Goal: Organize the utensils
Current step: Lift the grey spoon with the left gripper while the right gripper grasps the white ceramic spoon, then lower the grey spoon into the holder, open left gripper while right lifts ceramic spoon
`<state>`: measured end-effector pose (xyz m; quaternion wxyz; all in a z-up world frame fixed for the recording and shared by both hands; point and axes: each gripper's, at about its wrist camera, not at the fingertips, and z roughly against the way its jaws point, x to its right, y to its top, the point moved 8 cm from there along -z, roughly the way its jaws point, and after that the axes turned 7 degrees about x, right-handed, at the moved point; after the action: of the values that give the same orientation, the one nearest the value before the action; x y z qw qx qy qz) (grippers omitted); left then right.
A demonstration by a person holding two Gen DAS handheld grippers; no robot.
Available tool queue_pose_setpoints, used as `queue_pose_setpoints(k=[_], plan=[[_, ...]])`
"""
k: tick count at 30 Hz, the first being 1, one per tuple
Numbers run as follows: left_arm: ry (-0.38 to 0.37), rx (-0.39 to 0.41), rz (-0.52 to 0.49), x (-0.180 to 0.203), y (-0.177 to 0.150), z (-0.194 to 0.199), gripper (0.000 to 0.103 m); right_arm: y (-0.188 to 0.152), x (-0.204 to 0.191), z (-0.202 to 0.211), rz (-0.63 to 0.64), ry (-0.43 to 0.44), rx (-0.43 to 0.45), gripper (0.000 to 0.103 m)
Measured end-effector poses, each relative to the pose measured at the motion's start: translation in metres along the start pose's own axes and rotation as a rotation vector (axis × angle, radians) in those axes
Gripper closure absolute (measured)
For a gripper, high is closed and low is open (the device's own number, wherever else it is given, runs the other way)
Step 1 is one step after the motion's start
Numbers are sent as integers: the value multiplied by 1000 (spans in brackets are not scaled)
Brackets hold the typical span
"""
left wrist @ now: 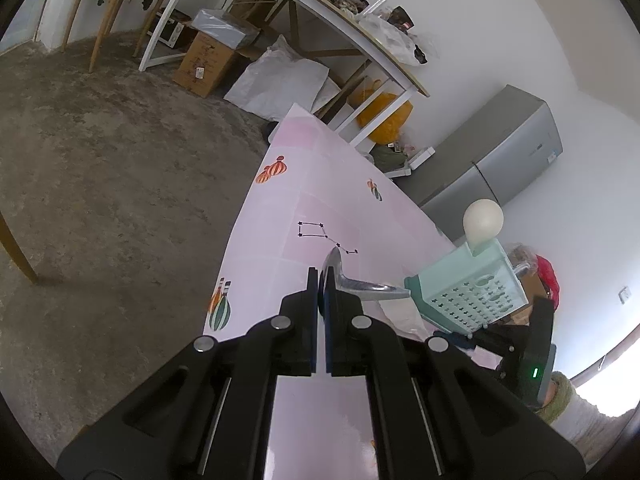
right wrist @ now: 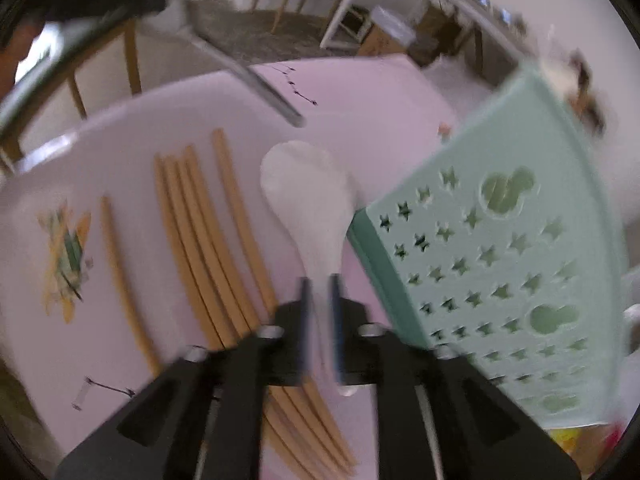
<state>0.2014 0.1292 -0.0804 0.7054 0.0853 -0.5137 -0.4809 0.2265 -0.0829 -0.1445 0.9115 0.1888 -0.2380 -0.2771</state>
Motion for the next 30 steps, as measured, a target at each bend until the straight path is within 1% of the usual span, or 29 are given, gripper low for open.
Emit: queue_pose_setpoints(k=[1,2,5,6,7,8,9,11,13,14,15,17,19,22,25,26,30], plan=[[2,0,1,-1,0,0,102,1,7,-2,-32,14,1,68],[2,0,2,-2,1,1,102,0,12,-6,-69,47,-9,66],[4,2,5,-3,1,1,102,0,21,-11,-146,123,-26,66],[4,2,5,-3,1,1,102,-1,23,-13,-165,144,-34,68],[3,3,7,-4,1,0,102,-1,25,-15,-183,165,-39,74],[2,3,8,-4,1,1,102,0,26,-17,-211,199,-48,82],[2,3,6,-4,1,1,102,-1,26,-17,-225,208,-52,83],[3,1,7,-4,1,0,102,0,24,-16,-200,184,-51,84],[3,1,6,-3,1,1,102,1,17,-13,-144,134,-37,86],[3,3,7,-4,2,1,102,1,14,-12,-129,124,-34,91],[2,2,8,-4,2,1,102,2,13,-11,-116,112,-28,103],[3,8,10,-4,2,1,102,5,9,-4,-96,98,-30,103],[2,13,13,-4,3,2,102,4,11,-3,-64,63,-41,103],[4,19,14,-6,3,5,102,2,7,-4,-68,71,-50,103],[5,27,23,-7,3,7,102,3,9,1,-113,73,-36,103],[4,28,25,-8,4,10,102,4,13,4,-157,84,-25,103],[-5,47,9,-1,8,17,102,-2,28,19,-251,88,13,101]])
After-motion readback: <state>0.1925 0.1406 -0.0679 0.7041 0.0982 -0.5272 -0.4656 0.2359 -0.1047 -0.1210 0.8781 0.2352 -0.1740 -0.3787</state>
